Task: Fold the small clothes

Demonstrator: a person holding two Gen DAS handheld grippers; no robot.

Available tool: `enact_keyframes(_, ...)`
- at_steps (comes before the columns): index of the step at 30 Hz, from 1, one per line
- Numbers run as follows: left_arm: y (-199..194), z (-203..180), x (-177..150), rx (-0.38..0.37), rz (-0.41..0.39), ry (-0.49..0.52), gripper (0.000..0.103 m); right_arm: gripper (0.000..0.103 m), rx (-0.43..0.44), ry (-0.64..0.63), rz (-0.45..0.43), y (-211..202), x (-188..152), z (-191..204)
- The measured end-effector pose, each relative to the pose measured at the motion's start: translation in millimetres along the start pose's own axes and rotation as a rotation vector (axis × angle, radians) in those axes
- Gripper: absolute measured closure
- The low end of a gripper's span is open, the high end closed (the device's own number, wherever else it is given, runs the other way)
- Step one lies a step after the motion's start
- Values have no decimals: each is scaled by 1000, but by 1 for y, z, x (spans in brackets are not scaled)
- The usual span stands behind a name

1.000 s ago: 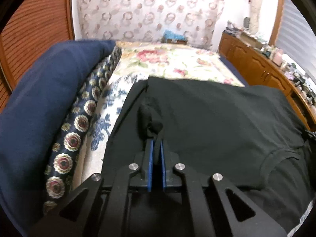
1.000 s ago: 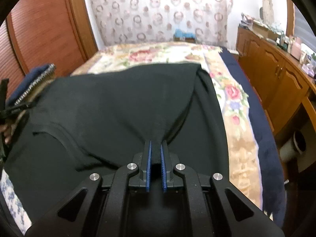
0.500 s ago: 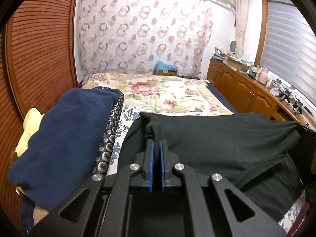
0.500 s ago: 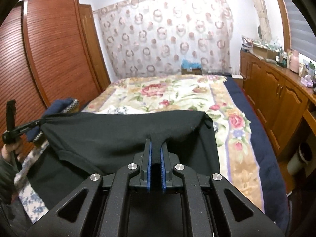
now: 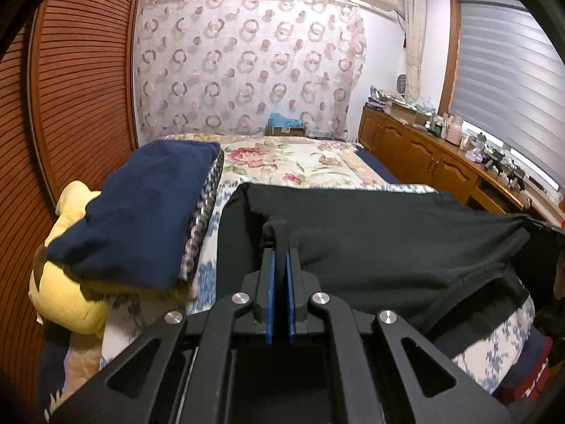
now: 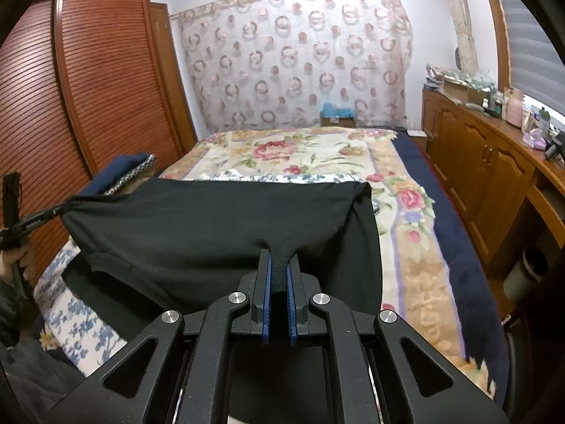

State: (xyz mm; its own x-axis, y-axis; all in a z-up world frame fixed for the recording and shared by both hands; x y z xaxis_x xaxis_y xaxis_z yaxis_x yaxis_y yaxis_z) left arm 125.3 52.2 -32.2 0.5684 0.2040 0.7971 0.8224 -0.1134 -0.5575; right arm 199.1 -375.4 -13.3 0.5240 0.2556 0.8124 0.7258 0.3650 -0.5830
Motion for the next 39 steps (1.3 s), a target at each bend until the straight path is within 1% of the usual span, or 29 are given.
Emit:
enact_keyframes(3, -4, 1, -12, 7, 13, 7, 99, 98, -7, 0, 8, -2, -7, 2)
enact_keyframes(9, -15, 4, -23, 10, 20, -6, 99, 98, -5, -4, 27, -16, -25, 14)
enact_keyframes(13, -8, 4, -35, 16, 57, -2, 99, 98, -11, -15, 55, -15, -36, 19)
enact_keyframes(16, 0, 7, -46, 46, 99, 3, 96, 97, -23, -10, 85, -6, -47, 17)
enact_keyframes(18, 2, 9, -54, 56, 119, 12, 92, 97, -40, -16, 114, 0, -57, 16)
enact_keyframes(19, 1, 9, -58, 59, 124, 14, 87, 92, -52, -23, 126, 3, -60, 16)
enact_keyframes(20, 0, 9, -60, 63, 124, 15, 82, 90, -69, -30, 136, 5, -63, 16)
enact_keyframes(21, -2, 9, -62, 64, 123, 18, 80, 88, -93, -39, 141, 6, -63, 14)
enact_keyframes(22, -4, 9, -63, 60, 123, 21, 76, 82, -107, -43, 139, 6, -63, 14)
enact_keyframes(23, -5, 10, -63, 59, 125, 20, 69, 71, -113, -47, 135, 6, -62, 13)
enact_keyframes(25, -6, 13, -64, 60, 129, 17, 62, 57, -106, -48, 121, 8, -57, 14)
enact_keyframes(26, -5, 14, -64, 61, 132, 16, 60, 55, -101, -47, 110, 9, -55, 15)
enact_keyframes(30, -1, 18, -69, 65, 151, 8, 55, 53, -80, -71, 95, 26, -48, 28)
enact_keyframes(33, 2, 23, -72, 68, 166, -1, 54, 53, -42, -89, 117, 48, -49, 42)
enact_keyframes(39, 8, 28, -80, 77, 194, -9, 54, 53, -11, -121, 182, 82, -60, 59)
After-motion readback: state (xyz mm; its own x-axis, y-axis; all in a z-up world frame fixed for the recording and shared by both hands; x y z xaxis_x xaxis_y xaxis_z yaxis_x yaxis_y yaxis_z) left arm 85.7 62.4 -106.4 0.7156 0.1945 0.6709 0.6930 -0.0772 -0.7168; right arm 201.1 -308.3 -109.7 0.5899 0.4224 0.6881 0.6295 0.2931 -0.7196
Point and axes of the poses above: each gripper's, at about its wrist camera, not at the fingertips, and y roughly the way its jaws point, z to its left, x to its top, the point moved 8 cm from there along y, roughly the way its jaws point, and after that the axes turned 8 degrees about -y, right-handed, at the moved point
